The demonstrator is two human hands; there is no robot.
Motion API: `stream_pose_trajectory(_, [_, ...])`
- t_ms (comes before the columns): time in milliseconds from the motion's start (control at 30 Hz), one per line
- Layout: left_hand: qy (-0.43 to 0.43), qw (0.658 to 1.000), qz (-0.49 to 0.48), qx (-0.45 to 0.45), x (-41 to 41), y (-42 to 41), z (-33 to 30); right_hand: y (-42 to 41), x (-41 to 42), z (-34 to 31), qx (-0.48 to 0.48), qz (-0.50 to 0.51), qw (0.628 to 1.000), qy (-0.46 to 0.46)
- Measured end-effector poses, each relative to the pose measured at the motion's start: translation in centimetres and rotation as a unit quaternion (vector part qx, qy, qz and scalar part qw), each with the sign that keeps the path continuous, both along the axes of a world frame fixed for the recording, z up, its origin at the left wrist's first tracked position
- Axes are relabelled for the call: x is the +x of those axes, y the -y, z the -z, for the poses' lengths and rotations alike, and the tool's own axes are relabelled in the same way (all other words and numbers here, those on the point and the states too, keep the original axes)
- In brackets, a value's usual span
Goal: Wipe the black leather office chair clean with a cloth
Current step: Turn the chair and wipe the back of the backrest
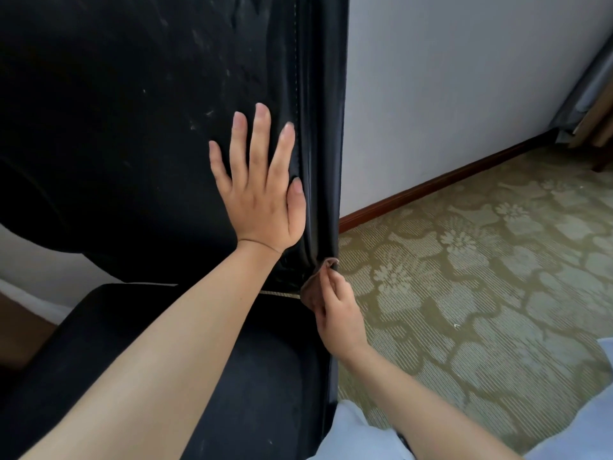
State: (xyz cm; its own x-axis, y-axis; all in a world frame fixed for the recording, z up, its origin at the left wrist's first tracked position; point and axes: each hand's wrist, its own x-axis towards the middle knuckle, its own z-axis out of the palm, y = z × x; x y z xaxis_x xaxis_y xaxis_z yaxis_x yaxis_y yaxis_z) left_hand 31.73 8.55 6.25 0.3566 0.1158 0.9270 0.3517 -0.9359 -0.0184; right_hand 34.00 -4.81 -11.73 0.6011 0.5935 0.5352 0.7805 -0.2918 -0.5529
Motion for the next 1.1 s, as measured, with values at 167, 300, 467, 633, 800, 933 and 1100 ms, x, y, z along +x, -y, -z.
stream_pose_trajectory(167, [0.004, 1.0, 0.001, -0.001, 0.0, -0.1, 0.0, 0.8, 1.0, 0.1, -0.091, -0.005, 0.996, 0.018])
stream_pose_trajectory(300, [0.004, 1.0, -0.003, -0.003, 0.0, 0.1, 0.1, 2.1, 2.1, 0.9, -0.185, -0.013, 0.969, -0.162])
stream_pose_trajectory(467, [0.005, 1.0, 0.0, -0.002, 0.1, 0.0, 0.0, 1.3, 2.9, -0.9, -0.027, 0.102, 0.873, -0.477])
stream_pose_trajectory(633, [0.004, 1.0, 0.005, 0.0, 0.1, 0.0, 0.0, -0.1, 3.2, -1.4, -0.013, 0.149, 0.79, -0.595])
stream_pose_trajectory(800, [0.003, 1.0, 0.002, 0.002, 0.1, -0.1, 0.1, -0.7, 2.3, -2.8, 0.059, 0.159, 0.717, -0.677])
stream_pose_trajectory(933, [0.006, 1.0, 0.005, 0.005, 0.1, -0.1, 0.1, -1.1, 2.2, -4.5, 0.107, 0.164, 0.676, -0.711])
stream_pose_trajectory(1100, [0.007, 1.0, 0.002, 0.009, 0.0, -0.1, 0.1, -2.0, 1.8, -6.0, 0.137, 0.179, 0.677, -0.701])
